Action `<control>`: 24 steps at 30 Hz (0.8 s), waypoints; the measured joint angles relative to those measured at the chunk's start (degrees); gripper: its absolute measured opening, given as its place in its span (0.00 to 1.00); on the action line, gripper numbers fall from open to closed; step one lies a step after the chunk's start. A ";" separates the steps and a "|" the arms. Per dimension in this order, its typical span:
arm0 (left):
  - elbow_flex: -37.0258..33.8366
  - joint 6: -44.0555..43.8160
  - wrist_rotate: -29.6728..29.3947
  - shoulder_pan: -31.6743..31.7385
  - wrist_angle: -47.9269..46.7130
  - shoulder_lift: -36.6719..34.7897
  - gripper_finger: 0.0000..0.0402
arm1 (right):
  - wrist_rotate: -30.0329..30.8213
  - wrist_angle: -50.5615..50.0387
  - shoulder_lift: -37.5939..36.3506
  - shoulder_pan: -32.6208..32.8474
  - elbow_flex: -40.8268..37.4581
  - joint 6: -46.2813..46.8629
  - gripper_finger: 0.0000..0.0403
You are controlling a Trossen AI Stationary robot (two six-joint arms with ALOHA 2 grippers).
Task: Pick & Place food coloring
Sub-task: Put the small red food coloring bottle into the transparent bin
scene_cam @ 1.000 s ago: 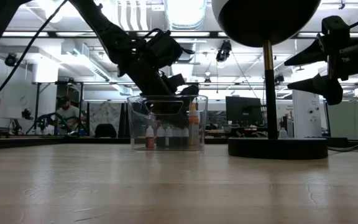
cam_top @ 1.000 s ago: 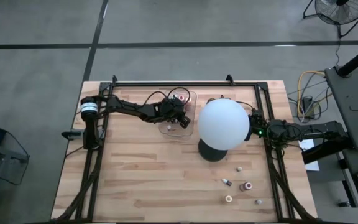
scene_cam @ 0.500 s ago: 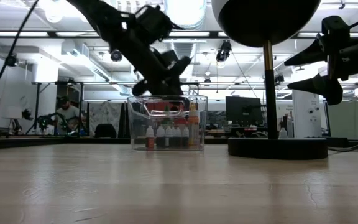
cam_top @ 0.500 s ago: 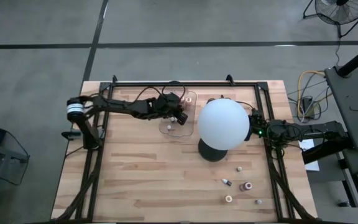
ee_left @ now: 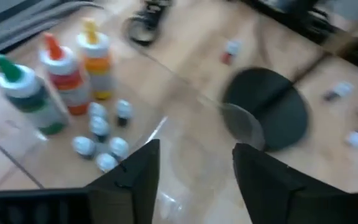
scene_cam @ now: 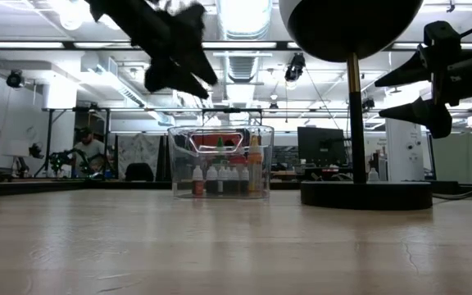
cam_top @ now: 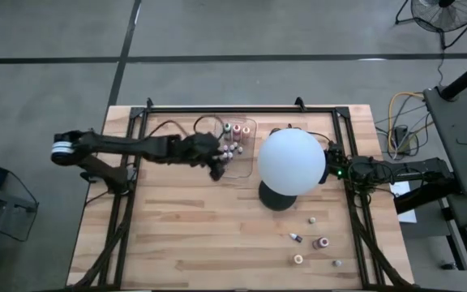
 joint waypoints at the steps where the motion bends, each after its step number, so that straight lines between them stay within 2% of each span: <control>1: -0.75 0.17 0.11 -1.33 -0.10 -1.37 0.46 | 0.20 0.10 0.09 -0.02 0.02 0.00 0.75; 9: -5.57 -1.98 0.28 -12.58 -0.49 -7.85 0.59 | 0.06 0.01 0.30 0.00 0.00 0.00 0.75; 24: -7.03 -9.24 0.22 -28.45 4.69 -8.99 0.60 | 0.09 0.03 0.47 0.00 0.01 -0.02 0.75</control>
